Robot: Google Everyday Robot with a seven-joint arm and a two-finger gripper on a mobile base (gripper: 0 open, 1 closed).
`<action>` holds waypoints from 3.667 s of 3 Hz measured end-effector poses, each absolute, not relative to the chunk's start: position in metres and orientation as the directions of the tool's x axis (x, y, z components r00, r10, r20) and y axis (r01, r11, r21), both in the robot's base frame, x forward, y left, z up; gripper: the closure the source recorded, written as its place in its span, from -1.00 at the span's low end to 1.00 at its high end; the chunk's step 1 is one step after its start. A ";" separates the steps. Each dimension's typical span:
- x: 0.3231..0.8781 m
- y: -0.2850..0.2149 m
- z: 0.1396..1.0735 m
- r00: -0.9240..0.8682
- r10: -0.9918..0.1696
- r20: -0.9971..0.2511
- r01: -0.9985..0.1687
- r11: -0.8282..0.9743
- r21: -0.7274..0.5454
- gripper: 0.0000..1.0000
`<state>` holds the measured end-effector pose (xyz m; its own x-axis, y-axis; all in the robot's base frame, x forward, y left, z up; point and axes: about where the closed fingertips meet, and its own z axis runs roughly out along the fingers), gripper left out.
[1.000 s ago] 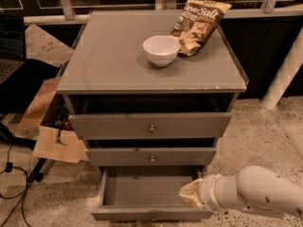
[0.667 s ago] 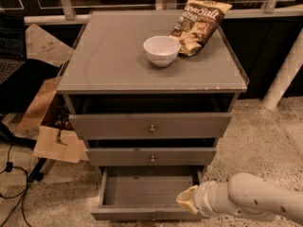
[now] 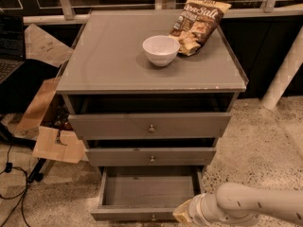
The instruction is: Close bottom drawer
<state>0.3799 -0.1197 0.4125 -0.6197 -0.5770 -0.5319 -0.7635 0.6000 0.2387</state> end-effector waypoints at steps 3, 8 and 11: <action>0.370 -0.126 0.347 -0.711 -0.527 -0.466 -0.686 0.664 0.297 1.00; 0.402 -0.142 0.191 -0.820 -0.424 -0.384 -0.560 0.733 0.387 1.00; 0.427 -0.142 0.146 -0.812 -0.452 -0.368 -0.575 0.728 0.374 1.00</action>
Offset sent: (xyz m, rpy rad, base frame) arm -0.0046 -0.0013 -0.0349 -0.0063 0.0584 -0.0146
